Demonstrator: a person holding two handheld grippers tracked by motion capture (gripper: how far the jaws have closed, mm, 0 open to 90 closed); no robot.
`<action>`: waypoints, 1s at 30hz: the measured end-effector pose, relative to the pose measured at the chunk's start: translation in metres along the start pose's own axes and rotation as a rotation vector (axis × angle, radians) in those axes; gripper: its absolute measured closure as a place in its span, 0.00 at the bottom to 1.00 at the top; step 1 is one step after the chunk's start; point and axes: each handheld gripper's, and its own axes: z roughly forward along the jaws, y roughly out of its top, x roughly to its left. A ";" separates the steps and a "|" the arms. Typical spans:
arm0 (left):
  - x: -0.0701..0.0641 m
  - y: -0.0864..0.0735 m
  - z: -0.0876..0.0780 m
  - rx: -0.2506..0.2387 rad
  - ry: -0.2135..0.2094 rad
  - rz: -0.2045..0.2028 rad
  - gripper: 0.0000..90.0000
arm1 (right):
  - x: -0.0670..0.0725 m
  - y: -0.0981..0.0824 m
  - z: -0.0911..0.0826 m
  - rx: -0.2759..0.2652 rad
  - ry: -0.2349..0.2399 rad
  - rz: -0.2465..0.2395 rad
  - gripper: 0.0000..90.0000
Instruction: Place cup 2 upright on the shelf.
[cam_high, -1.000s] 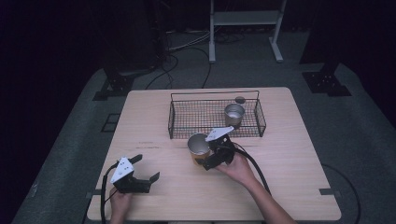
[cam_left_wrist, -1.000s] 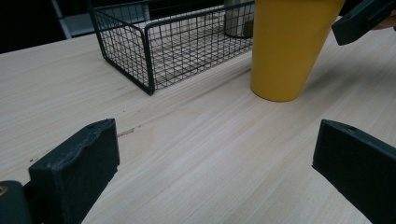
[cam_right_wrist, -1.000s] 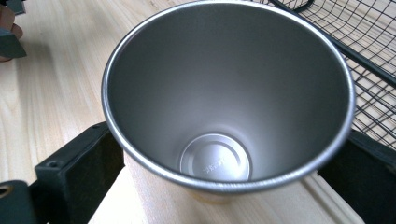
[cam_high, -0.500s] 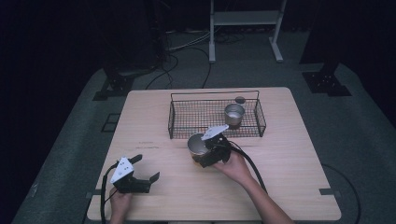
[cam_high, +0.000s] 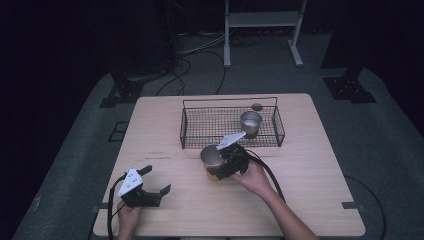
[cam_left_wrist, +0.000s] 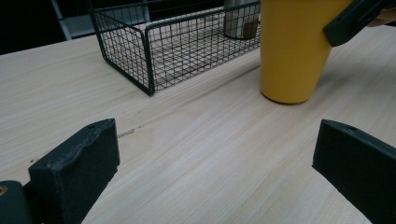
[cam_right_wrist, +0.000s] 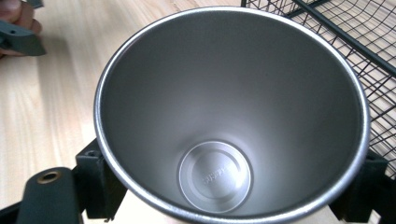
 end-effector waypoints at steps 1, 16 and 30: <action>0.000 0.000 0.000 0.000 0.000 0.001 0.00 | 0.000 0.000 -0.001 0.002 -0.003 -0.005 0.17; 0.000 0.000 0.000 0.001 0.001 0.002 0.00 | -0.008 -0.002 -0.022 0.008 -0.006 0.015 0.17; 0.000 0.000 0.001 0.007 0.001 0.004 0.00 | -0.012 0.007 -0.033 -0.016 0.011 0.028 0.17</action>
